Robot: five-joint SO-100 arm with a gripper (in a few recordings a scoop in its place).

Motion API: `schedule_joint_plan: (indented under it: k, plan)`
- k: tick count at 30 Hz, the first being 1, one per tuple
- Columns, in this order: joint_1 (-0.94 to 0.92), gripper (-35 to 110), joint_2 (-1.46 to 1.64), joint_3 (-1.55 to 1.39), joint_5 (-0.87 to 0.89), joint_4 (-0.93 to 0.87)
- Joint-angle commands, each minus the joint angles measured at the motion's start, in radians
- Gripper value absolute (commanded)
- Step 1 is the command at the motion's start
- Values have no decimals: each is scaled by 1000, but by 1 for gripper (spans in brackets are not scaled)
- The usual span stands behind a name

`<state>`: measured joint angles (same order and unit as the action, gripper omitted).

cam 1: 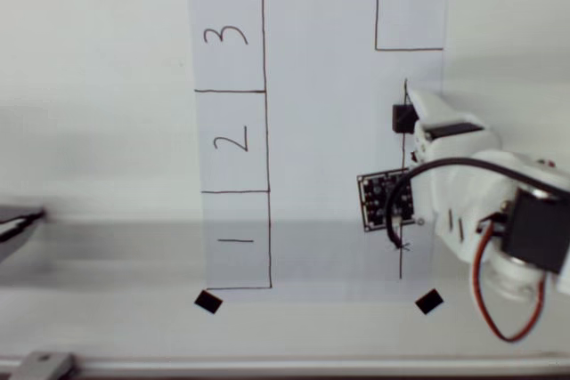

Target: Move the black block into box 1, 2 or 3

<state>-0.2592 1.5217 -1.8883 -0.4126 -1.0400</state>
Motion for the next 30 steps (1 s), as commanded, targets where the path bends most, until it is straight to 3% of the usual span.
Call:
schedule_joint_plan:
  k: [1,30]
  plan:
    - [-20,28,63,-5,-26,12]
    - [-46,28,-15,12,-55,80]
